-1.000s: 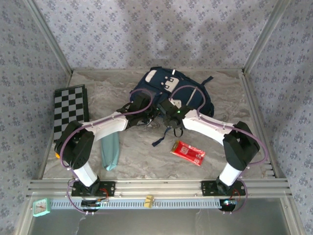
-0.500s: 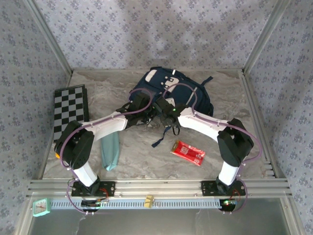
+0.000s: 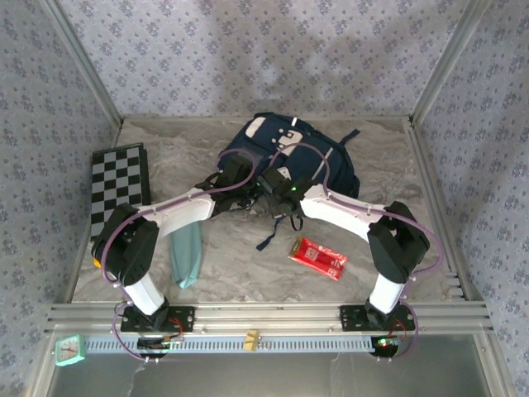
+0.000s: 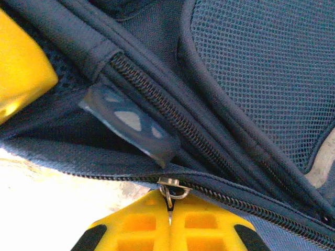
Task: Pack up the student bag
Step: Zip the student bag at the top-center of the table.
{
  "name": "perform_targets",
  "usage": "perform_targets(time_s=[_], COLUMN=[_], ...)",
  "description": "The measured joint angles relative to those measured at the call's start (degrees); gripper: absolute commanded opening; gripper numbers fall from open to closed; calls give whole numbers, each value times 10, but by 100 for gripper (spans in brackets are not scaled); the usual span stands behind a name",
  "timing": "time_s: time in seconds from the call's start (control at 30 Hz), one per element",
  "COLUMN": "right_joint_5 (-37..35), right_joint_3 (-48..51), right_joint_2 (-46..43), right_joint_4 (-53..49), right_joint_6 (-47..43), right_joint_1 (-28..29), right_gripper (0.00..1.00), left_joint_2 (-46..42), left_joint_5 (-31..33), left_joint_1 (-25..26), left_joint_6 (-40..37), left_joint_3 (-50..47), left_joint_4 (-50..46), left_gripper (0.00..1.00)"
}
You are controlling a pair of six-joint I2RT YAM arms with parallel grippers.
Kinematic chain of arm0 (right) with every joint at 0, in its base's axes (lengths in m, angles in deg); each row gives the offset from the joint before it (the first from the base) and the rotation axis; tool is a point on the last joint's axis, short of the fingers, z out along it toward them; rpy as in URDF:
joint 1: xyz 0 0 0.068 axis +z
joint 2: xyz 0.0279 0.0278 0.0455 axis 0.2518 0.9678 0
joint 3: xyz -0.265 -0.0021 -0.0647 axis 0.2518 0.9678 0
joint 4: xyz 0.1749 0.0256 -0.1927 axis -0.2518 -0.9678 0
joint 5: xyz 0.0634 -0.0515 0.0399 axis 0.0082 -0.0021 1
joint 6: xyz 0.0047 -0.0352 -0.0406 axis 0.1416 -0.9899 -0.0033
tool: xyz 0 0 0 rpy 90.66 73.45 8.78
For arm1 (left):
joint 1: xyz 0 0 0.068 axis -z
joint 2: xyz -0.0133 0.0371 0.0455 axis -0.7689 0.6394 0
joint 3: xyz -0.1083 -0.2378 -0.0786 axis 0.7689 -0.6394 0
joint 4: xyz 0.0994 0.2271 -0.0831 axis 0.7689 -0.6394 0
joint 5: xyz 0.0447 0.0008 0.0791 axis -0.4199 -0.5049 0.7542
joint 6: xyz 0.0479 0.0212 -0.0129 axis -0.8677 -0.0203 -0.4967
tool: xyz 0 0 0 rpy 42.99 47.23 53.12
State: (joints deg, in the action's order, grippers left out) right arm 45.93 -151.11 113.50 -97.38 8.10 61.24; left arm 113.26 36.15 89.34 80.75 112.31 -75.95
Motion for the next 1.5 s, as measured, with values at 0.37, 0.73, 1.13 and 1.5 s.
perform_targets(time_s=[0.37,0.73,1.13,1.5], right_joint_5=[-24,-9,9,-6], right_joint_3=[101,107,92,93], right_joint_2=[-76,-75,-30,-39], right_joint_4=[-26,7,48,38], right_joint_6=[71,30,-16,0], right_joint_1=[-30,-37,-42,-41], right_gripper=[1,17,22,0], left_joint_2=[-1,-3,-3,-3], left_joint_5=[-28,-36,-32,-32], left_joint_1=[-33,-50,-54,-63], left_joint_6=[-25,-31,-32,-54], left_joint_3=[0,0,0,1], left_joint_4=[-14,-18,-18,-26], left_gripper=[0,0,0,0])
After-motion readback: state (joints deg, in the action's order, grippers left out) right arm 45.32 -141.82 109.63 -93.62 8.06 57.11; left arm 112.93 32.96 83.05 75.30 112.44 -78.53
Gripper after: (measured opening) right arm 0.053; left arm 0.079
